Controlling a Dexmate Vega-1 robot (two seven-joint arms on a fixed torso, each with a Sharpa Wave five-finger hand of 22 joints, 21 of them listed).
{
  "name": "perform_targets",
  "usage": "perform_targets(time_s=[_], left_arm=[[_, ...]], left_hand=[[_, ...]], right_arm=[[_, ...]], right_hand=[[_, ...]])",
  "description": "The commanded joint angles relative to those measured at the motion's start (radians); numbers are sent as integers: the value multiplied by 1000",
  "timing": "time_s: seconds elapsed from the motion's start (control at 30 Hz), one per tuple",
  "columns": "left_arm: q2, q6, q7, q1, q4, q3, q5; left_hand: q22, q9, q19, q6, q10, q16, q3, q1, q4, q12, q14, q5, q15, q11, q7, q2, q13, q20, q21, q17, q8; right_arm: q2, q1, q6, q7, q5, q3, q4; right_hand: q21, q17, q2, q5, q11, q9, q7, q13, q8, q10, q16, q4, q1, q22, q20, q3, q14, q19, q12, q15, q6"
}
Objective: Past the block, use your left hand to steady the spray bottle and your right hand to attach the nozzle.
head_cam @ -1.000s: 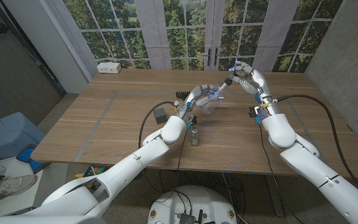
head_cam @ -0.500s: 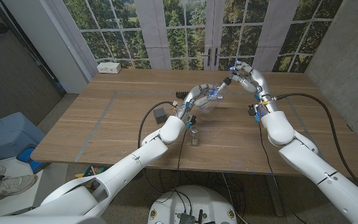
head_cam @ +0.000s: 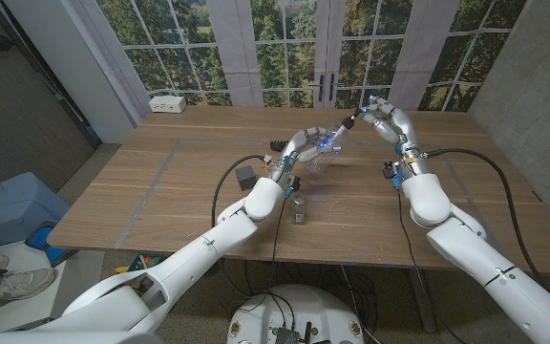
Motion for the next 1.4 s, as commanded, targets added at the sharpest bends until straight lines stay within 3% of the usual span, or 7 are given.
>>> perform_targets(time_s=[0.03, 0.47, 0.87, 0.93, 1.03, 1.23, 1.4], left_arm=[[-6, -6, 4, 1, 4, -1, 6], [-12, -10, 5, -7, 18, -2, 5], [-15, -9, 3, -14, 30, -1, 2], [-14, -9, 3, -15, 30, -1, 1], [-13, -7, 3, -14, 29, -2, 0], [-12, -2, 3, -14, 27, -3, -2], [-11, -1, 3, -13, 24, -3, -2]], left_hand=[[0, 21, -7, 151, 254, 2, 178, 65, 182, 7, 8, 9, -154, -222, -153, 247, 3, -34, 5, 3, 192], [0, 20, -6, 150, 255, 3, 177, 66, 181, 6, 10, 13, -154, -222, -153, 248, 4, -35, 6, 3, 193], [0, 19, -7, 151, 255, 3, 175, 67, 181, 4, 11, 17, -154, -222, -154, 248, 6, -36, 8, 3, 194], [0, 19, -7, 150, 255, 3, 174, 67, 181, 5, 11, 18, -154, -222, -153, 248, 6, -36, 8, 3, 194], [-1, 19, -7, 149, 256, 3, 174, 67, 181, 4, 11, 18, -154, -222, -154, 248, 6, -36, 8, 3, 194], [-1, 20, -7, 149, 257, 2, 173, 67, 180, 4, 9, 20, -154, -222, -154, 247, 6, -36, 9, 3, 195], [-1, 19, -7, 152, 257, 1, 172, 68, 180, 3, 9, 21, -154, -222, -153, 247, 6, -36, 9, 3, 196]], right_arm=[[23, -25, 74, -37, -2, 17, 32], [43, -40, 126, -66, -44, 29, 49], [54, -29, 188, -51, -70, 24, 73], [61, -23, 197, -52, -70, 23, 82], [64, -16, 215, -42, -61, 22, 95], [37, -9, 197, 23, -31, 14, 83], [56, 1, 218, 1, -48, 14, 103]], right_hand=[[4, 5, 1, 8, 2, 11, 2, 3, 12, 18, 7, 2, -18, 4, 1, 8, 17, 8, 7, -1, 17], [-3, 13, -2, 26, -4, 60, 9, 11, 87, 68, 16, -5, -52, 4, 9, 24, 41, -4, 20, -10, 114], [-24, 16, -8, 45, -33, 104, -18, 16, 148, 98, 13, -17, -60, 8, 11, 55, 42, -58, 22, -47, 180], [-24, 16, -11, 49, -38, 128, -23, 18, 178, 126, 14, -21, -58, 9, 4, 67, 47, -60, 30, -58, 205], [-22, 17, -13, 50, -41, 149, -20, 20, 200, 144, 15, -20, -59, 10, -3, 73, 52, -57, 34, -58, 217], [-20, 17, -14, 54, -48, 185, -24, 25, 230, 133, 11, -23, -57, 10, -13, 89, 48, -53, 25, -69, 215], [-20, 16, -18, 58, -48, 186, -33, 27, 216, 110, 4, -23, -57, 10, -19, 107, 35, -55, 12, -66, 171]])
